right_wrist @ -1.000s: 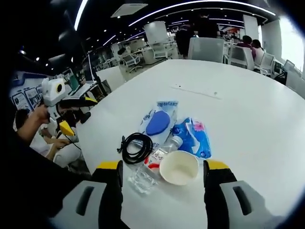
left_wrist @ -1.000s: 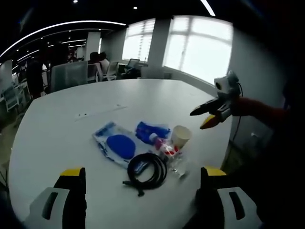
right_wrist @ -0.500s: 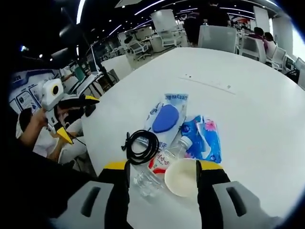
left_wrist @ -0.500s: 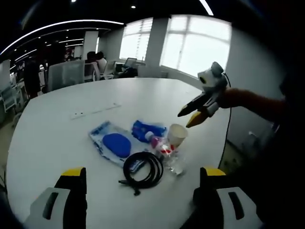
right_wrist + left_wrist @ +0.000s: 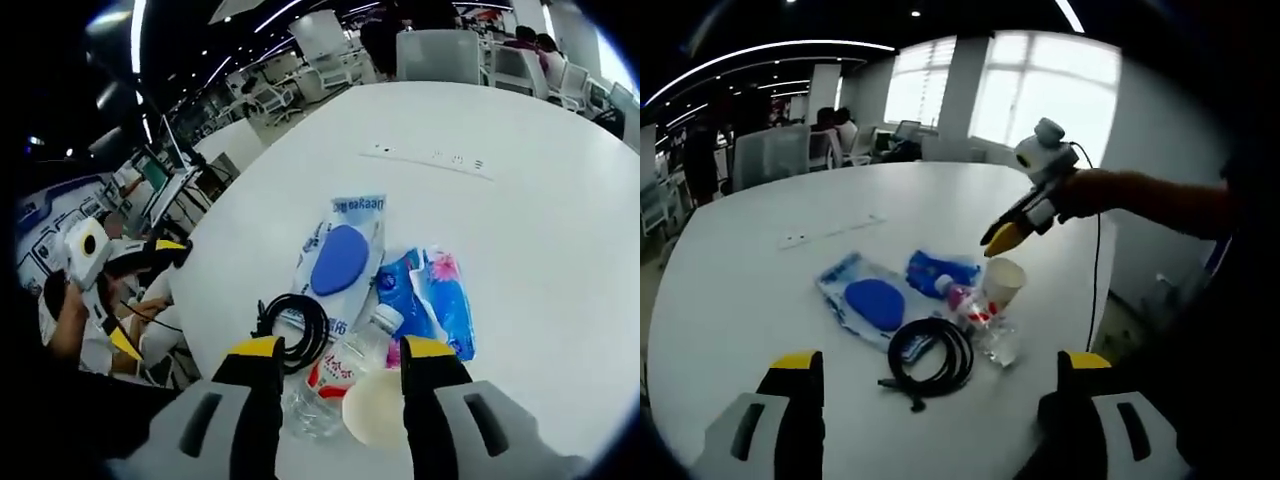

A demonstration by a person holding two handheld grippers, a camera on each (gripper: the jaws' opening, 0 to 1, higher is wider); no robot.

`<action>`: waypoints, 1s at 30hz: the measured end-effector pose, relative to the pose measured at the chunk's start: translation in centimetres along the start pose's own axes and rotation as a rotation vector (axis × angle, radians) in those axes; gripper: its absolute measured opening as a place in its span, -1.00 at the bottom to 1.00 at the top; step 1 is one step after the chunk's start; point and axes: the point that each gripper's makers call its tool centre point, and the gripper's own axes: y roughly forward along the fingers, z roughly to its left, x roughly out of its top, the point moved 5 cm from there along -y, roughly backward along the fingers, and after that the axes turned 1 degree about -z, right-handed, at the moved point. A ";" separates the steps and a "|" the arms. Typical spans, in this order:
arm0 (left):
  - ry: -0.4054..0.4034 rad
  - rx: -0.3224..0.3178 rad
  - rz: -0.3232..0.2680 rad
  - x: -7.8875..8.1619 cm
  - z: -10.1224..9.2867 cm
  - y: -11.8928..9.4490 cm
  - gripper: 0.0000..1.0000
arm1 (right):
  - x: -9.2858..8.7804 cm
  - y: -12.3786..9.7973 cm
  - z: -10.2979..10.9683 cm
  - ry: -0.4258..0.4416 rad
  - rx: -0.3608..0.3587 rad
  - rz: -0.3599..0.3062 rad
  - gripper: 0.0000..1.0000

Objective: Arrange the tabletop items into an orderly group along one side of the table until the central work area is clear of visible clutter.

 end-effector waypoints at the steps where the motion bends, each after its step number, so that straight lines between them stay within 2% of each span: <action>1: 0.001 -0.005 0.001 0.0 -0.3 0.2 0.89 | 0.1 0.2 0.1 0.013 0.004 0.007 -0.20; 5: 0.014 -0.032 0.025 -0.2 -1.9 1.1 0.85 | 0.4 0.9 -0.1 0.034 -0.007 0.036 -0.23; 10: -0.010 -0.060 0.051 -0.3 -3.7 2.3 0.73 | 0.3 1.8 -0.5 0.048 -0.030 0.076 -0.26; 12: 0.027 -0.101 0.068 -0.4 -4.8 3.2 0.72 | 0.5 2.7 -0.9 0.061 -0.034 0.087 -0.26; 16: 0.039 -0.123 0.081 -0.2 -5.5 4.5 0.67 | 0.4 3.1 -1.0 0.076 -0.040 0.100 -0.27; 24: -0.035 -0.174 0.087 0.3 -7.0 7.8 0.42 | 0.2 4.0 -1.3 0.117 -0.059 0.122 -0.27; 30: -0.034 -0.200 0.117 0.4 -7.9 9.9 0.39 | 0.1 4.4 -1.4 0.131 -0.067 0.133 -0.32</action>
